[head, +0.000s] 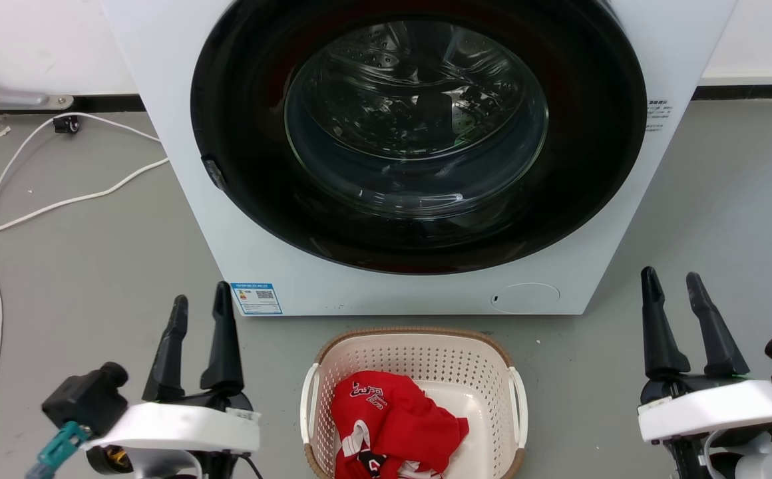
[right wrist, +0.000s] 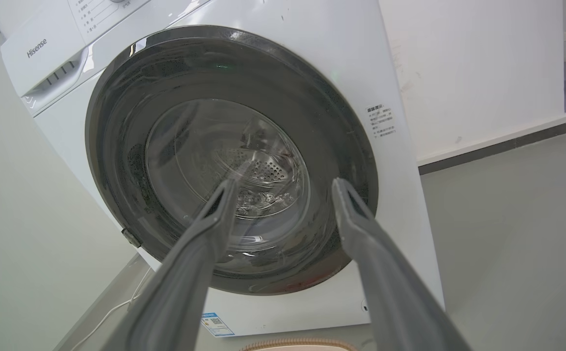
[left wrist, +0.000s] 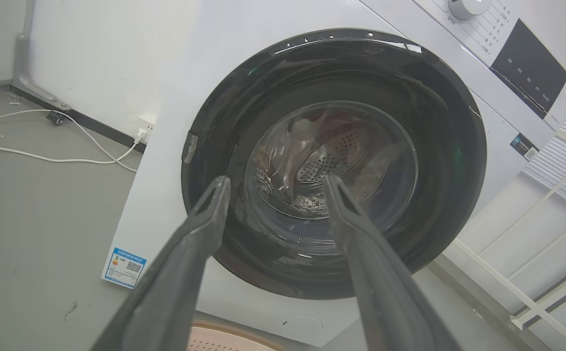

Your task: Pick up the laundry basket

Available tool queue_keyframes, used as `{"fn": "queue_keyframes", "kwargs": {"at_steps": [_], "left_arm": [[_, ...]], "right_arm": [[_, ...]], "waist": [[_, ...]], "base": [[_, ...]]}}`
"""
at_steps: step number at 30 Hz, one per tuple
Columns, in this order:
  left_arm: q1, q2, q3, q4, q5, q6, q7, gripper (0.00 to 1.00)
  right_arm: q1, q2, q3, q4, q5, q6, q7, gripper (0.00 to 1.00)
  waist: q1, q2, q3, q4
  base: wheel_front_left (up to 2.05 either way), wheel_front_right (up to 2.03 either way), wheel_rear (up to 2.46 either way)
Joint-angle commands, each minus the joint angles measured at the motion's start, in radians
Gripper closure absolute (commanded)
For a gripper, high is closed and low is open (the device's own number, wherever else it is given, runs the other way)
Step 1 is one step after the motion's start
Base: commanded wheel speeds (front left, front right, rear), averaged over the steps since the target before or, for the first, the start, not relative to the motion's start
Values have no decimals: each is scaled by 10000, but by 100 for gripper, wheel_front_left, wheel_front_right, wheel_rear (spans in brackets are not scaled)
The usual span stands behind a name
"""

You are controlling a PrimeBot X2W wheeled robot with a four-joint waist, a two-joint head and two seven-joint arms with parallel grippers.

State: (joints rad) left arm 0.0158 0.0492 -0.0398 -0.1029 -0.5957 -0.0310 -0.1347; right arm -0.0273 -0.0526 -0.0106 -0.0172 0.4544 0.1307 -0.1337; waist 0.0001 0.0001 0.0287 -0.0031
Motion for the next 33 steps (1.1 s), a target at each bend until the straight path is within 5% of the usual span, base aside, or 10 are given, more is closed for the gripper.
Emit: {"fn": "queue_keyframes", "kwargs": {"at_steps": [1, 33], "left_arm": [[-14, 31, -75, -175, 281, 24, -67, 0], [135, 926, -2308, 438, 3938, 1392, -836, 0]], "right_arm": [[17, -6, 19, -81, -229, -1, -83, 0], [214, 20, 199, 121, -3738, -1, -846, 0]], "waist": [[-1, -1, 2, 1], [-1, -1, 90, 4]], "base": [[0, 0, 0], [0, 0, 0]]}}
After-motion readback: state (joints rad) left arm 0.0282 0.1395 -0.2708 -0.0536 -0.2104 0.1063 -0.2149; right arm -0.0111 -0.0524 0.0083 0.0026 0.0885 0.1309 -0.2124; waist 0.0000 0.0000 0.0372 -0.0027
